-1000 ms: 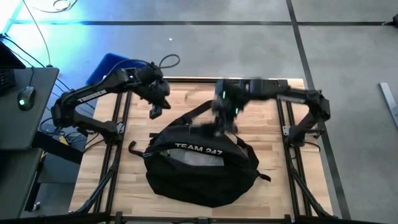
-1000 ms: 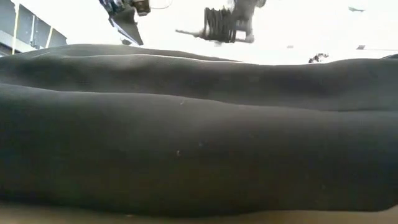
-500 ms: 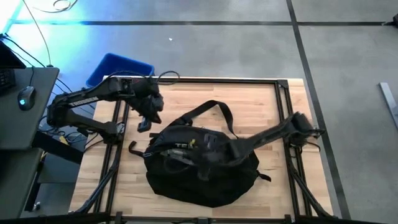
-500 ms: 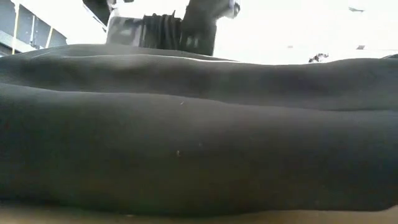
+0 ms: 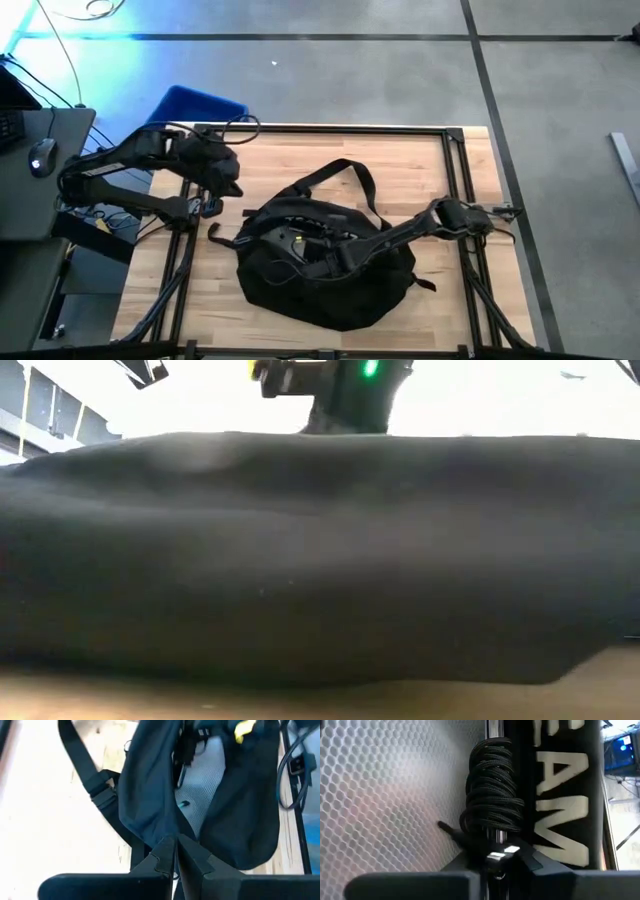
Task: Unpack backpack
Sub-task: Put the phone into the black backpack, then close the black backpack
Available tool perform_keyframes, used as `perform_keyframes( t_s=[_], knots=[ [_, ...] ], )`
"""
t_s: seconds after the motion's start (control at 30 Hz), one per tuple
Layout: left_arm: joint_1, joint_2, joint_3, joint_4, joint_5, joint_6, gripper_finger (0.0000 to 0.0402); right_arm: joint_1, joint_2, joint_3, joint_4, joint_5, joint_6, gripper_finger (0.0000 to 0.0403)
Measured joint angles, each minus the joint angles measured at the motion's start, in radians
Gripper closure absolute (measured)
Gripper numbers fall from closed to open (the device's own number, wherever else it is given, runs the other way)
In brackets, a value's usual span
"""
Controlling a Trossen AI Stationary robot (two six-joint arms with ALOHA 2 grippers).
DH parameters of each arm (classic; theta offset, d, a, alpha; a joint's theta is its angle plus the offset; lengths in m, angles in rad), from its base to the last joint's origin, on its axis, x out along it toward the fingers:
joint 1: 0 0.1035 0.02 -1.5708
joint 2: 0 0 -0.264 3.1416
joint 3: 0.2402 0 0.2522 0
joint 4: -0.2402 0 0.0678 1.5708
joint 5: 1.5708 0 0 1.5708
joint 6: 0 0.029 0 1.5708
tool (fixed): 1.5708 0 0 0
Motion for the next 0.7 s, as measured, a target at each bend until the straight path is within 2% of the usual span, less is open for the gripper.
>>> perform_keyframes(
  t_s=[0.17, 0.33, 0.43, 0.53, 0.63, 0.7],
  knots=[
    [0.000, -0.019, 0.000, 0.000, 0.004, -0.032, 0.0401, 0.006, -0.010, 0.003, 0.015, -0.071, -0.006, 0.0334],
    [-0.002, -0.037, 0.000, -0.038, 0.019, -0.057, 0.0401, 0.005, -0.016, 0.060, -0.022, -0.237, -0.093, 0.0308],
    [-0.004, -0.055, 0.000, -0.051, 0.019, -0.091, 0.0401, 0.007, -0.016, 0.130, -0.077, -0.289, -0.117, 0.0284],
    [-0.021, -0.081, 0.000, -0.065, 0.024, -0.141, 0.0401, 0.008, -0.016, 0.220, -0.169, -0.297, -0.121, 0.0252],
    [-0.048, -0.109, 0.001, -0.086, 0.064, -0.192, 0.0401, 0.007, -0.016, 0.321, -0.266, -0.305, -0.063, 0.0218],
    [-0.068, -0.129, 0.001, -0.112, 0.088, -0.219, 0.0401, 0.008, -0.016, 0.379, -0.275, -0.346, -0.011, 0.0200]
  ],
)
